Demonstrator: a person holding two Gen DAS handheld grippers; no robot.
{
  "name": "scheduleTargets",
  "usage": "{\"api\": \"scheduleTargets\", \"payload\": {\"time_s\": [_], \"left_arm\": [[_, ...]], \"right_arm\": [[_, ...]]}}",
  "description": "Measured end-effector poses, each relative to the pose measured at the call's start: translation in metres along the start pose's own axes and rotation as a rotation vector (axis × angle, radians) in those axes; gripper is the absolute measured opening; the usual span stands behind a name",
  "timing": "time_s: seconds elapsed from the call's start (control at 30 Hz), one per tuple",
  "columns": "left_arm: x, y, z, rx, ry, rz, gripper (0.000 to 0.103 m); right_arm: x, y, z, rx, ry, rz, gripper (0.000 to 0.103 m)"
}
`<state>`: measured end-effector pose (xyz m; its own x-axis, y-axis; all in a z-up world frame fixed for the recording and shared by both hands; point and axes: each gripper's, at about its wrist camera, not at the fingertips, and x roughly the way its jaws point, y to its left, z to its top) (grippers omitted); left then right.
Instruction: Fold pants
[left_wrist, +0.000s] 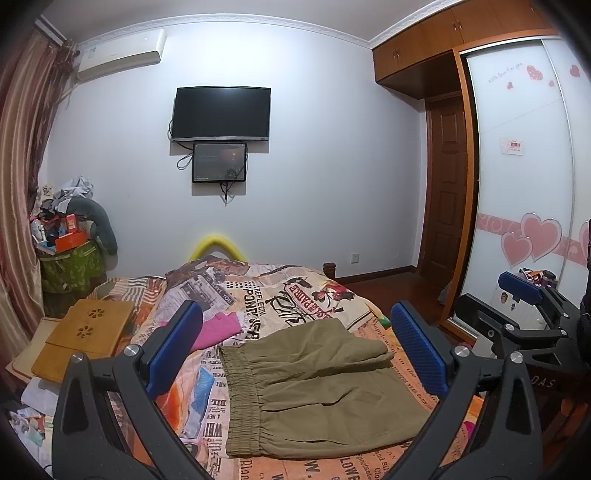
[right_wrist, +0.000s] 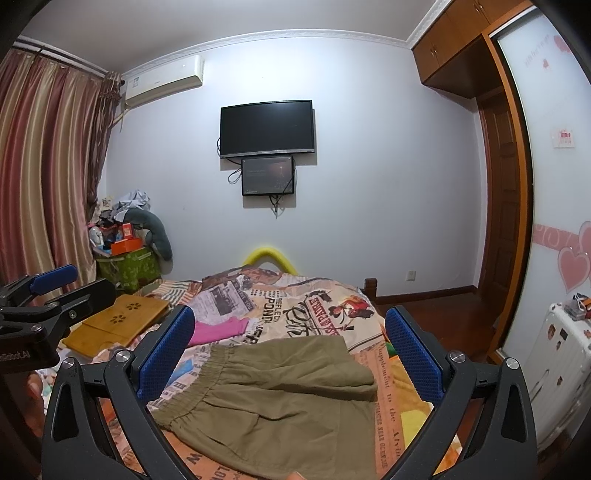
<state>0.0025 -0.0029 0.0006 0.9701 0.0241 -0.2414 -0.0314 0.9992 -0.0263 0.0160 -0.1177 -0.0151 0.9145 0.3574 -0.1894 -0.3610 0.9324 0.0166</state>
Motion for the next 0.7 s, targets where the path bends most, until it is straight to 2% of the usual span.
{"api": "scheduleTargets", "payload": {"time_s": [0.7], "left_arm": [[0.0001, -0.0006, -0.0008, 0.006, -0.001, 0.0, 0.103]], "right_arm": [[-0.0006, 0.0014, -0.0079, 0.014, 0.007, 0.002, 0.103]]}}
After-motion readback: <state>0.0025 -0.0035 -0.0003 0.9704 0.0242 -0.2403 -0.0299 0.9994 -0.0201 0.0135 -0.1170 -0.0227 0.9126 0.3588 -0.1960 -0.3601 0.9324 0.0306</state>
